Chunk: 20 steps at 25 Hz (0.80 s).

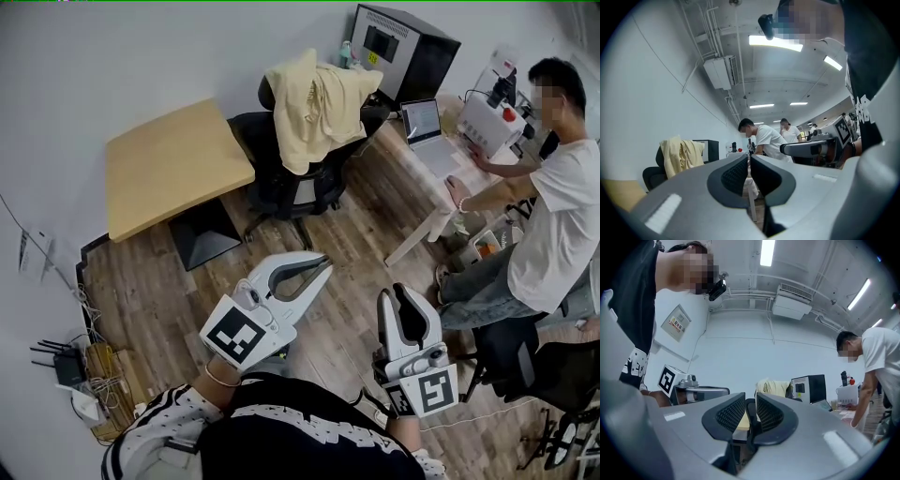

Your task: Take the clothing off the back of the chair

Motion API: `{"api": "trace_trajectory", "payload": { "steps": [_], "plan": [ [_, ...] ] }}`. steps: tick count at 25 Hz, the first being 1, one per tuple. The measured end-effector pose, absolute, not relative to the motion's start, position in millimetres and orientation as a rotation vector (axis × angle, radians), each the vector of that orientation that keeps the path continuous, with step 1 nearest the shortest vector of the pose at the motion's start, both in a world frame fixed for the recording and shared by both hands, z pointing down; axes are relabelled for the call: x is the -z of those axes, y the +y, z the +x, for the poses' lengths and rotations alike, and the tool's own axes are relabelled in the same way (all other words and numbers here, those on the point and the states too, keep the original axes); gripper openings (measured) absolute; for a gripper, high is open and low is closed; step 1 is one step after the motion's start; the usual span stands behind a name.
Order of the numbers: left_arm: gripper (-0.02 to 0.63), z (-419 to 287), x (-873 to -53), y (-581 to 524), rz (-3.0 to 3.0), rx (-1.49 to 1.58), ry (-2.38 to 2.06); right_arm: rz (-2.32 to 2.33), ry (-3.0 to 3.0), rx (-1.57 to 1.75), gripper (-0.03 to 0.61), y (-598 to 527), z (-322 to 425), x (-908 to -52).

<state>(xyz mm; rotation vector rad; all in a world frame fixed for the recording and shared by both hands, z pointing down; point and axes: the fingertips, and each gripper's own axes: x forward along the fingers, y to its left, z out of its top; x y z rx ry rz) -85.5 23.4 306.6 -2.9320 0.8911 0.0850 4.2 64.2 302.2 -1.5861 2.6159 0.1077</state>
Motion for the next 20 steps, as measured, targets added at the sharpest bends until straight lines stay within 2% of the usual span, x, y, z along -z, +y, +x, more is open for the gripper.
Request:
{"api": "trace_trajectory", "payload": {
  "steps": [20],
  "plan": [
    [-0.006,-124.6,-320.4,-61.0,-2.979,-0.149,0.872,-1.651,2.625,-0.107,0.103,-15.0,-32.0,-302.4]
  ]
}}
